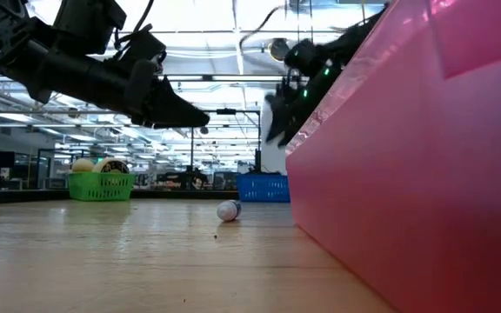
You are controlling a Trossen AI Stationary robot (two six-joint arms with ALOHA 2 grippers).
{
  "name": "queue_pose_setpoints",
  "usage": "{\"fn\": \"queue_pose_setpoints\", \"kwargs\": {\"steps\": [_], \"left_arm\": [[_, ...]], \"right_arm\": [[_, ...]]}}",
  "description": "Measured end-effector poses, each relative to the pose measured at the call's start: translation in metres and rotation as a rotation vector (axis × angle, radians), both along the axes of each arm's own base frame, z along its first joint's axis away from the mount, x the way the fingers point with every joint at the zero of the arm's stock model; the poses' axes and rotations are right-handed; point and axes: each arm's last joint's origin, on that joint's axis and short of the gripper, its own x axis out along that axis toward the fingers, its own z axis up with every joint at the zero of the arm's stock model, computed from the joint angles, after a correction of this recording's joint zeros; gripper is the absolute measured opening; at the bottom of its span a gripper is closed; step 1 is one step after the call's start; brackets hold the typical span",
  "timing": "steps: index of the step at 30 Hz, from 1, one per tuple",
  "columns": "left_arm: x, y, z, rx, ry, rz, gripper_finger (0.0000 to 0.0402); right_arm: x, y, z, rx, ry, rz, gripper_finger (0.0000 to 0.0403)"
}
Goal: Pick & Place Food Item
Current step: Put the blue food coloring into the blue bin
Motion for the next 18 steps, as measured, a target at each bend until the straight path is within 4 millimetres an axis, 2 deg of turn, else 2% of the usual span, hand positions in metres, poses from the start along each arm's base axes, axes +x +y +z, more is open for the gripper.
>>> {"fn": "queue_pose_setpoints", "kwargs": {"steps": [3, 5, 8, 11, 15, 18], "left_arm": [[-0.001, -0.001, -0.004, 0.016, 0.05, -0.012, 0.0187], [0.0, -0.004, -0.008, 0.057, 0.116, -0.059, 0.0186], [0.008, -0.014, -0.005, 0.086, 0.228, -0.117, 0.0186], [0.022, -0.023, 0.008, 0.083, 0.328, -0.144, 0.0186], [0.036, -0.045, 0.028, 0.113, 0.407, -0.212, 0.0186], [0.043, -0.062, 0.03, 0.166, 0.444, -0.29, 0.0186]], "right_arm": [[-0.004, 0.012, 0.025, 0.028, -0.093, 0.11, 0.0203], [-0.007, 0.027, 0.043, 0.06, -0.144, 0.21, 0.0208], [-0.008, 0.059, 0.069, 0.051, -0.221, 0.364, 0.0209], [-0.012, 0.097, 0.088, -0.011, -0.269, 0.471, 0.0205], [-0.025, 0.145, 0.101, -0.111, -0.284, 0.559, 0.0202], [-0.039, 0.177, 0.101, -0.16, -0.286, 0.61, 0.0201]]}}
